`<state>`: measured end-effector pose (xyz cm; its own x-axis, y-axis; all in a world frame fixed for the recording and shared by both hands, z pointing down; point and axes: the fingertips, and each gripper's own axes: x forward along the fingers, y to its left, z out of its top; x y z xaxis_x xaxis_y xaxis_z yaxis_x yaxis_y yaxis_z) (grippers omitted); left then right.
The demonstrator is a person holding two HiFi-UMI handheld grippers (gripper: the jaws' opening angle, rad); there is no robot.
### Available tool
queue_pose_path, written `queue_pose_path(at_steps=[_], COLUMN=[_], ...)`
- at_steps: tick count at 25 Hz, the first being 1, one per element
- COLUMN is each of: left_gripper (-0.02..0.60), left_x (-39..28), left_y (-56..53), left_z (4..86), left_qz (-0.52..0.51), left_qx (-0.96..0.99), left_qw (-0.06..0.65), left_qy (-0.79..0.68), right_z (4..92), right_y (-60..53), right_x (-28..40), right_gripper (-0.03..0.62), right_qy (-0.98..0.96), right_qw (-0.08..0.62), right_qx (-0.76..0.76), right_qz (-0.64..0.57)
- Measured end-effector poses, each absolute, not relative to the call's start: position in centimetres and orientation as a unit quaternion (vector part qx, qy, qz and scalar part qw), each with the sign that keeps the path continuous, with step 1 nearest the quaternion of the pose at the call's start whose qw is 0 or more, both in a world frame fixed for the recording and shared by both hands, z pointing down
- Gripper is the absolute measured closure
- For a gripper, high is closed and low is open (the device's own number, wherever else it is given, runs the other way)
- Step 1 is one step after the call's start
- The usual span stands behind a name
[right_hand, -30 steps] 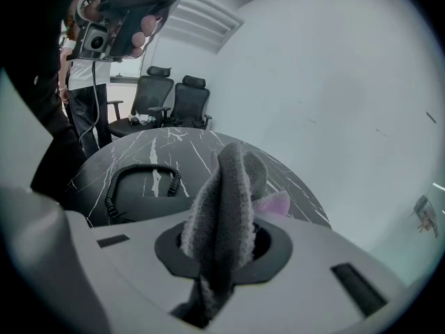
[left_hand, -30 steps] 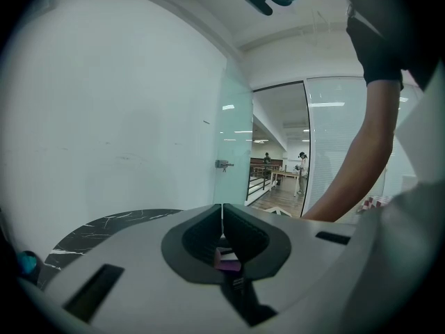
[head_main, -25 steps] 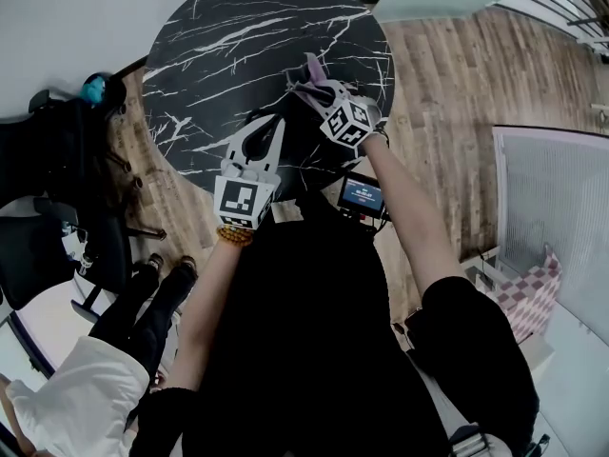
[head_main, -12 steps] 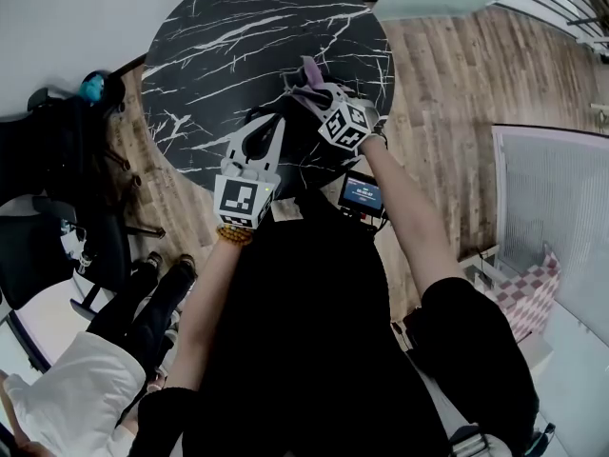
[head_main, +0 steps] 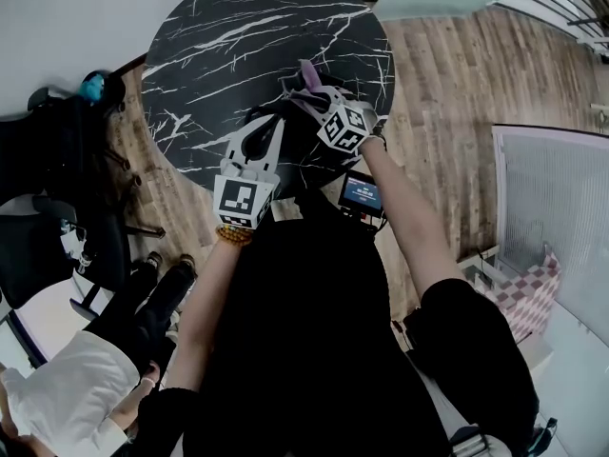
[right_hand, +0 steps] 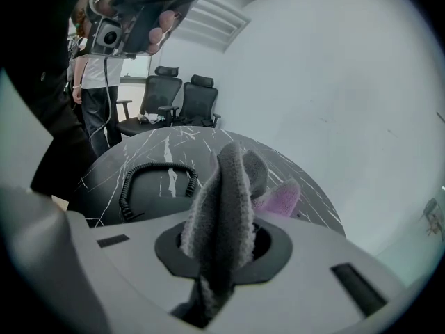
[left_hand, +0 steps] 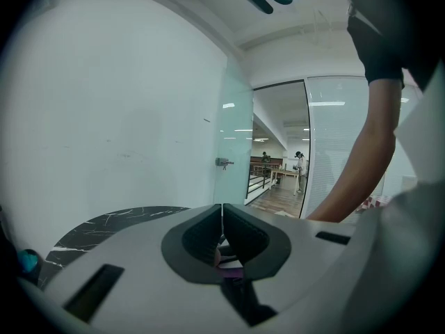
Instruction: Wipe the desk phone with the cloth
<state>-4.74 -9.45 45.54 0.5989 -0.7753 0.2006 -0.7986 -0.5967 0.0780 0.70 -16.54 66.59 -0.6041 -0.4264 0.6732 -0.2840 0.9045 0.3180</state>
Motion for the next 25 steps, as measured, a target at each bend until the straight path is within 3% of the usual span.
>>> queue_pose_path(at_steps=[25], left_gripper=[0.565], left_x=[-5.2], left_y=[-8.5], left_z=[46.0], left_qz=[0.074], left_qx=[0.888], left_qw=[0.087], left_qy=[-0.446], right_z=[68.6], right_y=[-12.7], right_x=[-0.9], right_gripper=[0.531], right_qy=[-0.896], right_qw=[0.408], right_qx=[0.158], right_qz=[-0.074])
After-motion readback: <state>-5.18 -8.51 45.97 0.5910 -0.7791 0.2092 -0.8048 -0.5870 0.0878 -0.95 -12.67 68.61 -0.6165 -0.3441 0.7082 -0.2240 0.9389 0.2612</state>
